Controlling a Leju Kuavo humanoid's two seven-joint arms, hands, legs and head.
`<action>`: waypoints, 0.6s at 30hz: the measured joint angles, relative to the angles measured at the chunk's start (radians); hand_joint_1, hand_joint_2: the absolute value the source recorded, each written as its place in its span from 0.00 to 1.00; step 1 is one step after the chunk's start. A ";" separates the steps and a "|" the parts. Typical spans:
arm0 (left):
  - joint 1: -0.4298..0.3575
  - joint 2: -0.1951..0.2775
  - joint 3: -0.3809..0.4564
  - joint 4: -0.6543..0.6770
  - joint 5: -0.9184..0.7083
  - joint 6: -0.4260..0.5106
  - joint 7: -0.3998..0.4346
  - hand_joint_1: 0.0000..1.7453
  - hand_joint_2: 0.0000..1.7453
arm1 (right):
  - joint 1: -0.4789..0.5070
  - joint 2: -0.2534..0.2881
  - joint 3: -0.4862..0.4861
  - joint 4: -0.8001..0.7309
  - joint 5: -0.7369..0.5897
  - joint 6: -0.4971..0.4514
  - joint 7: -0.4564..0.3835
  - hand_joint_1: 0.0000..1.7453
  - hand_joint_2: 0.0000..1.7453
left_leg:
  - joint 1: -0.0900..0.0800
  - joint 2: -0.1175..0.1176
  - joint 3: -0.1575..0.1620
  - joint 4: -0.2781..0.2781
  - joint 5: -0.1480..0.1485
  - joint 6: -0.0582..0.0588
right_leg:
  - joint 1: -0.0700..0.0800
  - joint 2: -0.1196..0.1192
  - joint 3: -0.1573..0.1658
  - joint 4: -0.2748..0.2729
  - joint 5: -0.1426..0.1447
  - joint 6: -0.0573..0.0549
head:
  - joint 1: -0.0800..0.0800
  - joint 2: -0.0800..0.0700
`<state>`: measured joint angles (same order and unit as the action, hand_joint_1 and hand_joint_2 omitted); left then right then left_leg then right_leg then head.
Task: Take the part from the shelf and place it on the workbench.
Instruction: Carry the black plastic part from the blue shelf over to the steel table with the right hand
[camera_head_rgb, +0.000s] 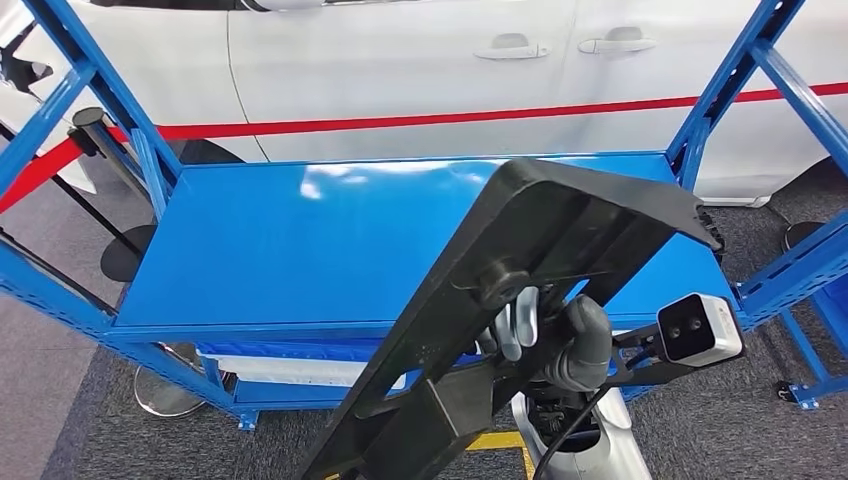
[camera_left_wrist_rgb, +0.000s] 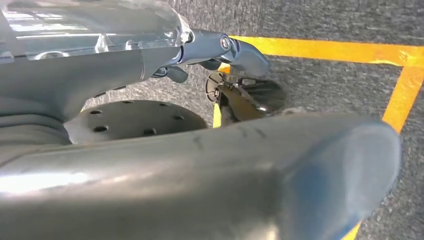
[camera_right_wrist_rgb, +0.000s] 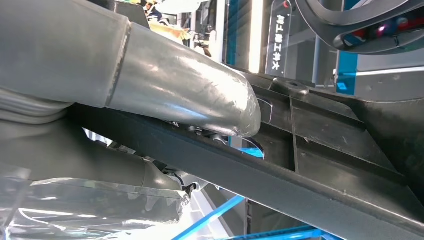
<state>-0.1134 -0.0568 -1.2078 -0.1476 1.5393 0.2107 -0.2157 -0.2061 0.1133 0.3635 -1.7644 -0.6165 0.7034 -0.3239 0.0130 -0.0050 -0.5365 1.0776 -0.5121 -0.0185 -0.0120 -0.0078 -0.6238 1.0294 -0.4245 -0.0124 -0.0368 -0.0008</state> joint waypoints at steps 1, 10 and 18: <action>-0.001 0.000 0.000 0.000 0.000 0.000 0.000 0.00 0.00 | -0.002 0.000 0.000 0.000 -0.001 0.000 0.001 1.00 0.00 | -0.002 -0.001 0.027 -0.045 0.004 0.006 | 0.001 0.000 -0.002 0.001 0.005 0.006 | 0.000 0.000; -0.001 0.000 0.000 0.000 0.000 -0.002 -0.004 0.00 0.00 | -0.008 -0.003 -0.001 0.000 -0.002 -0.006 0.010 1.00 0.00 | -0.004 0.006 -0.019 -0.079 0.061 0.055 | -0.004 0.005 -0.095 0.245 -0.157 0.045 | 0.002 0.000; -0.001 0.000 0.000 0.000 0.001 -0.004 -0.006 0.00 0.00 | -0.012 -0.005 -0.002 0.000 -0.001 -0.005 0.010 1.00 0.00 | -0.009 0.004 -0.072 -0.057 0.097 0.027 | 0.007 0.007 0.096 -0.004 -0.077 0.021 | 0.001 0.000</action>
<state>-0.1145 -0.0572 -1.2075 -0.1476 1.5398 0.2068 -0.2218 -0.2182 0.1081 0.3611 -1.7647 -0.6177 0.6986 -0.3141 0.0039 -0.0007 -0.6083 1.0204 -0.4150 0.0084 -0.0047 -0.0008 -0.5281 1.0249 -0.5019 0.0090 -0.0354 -0.0008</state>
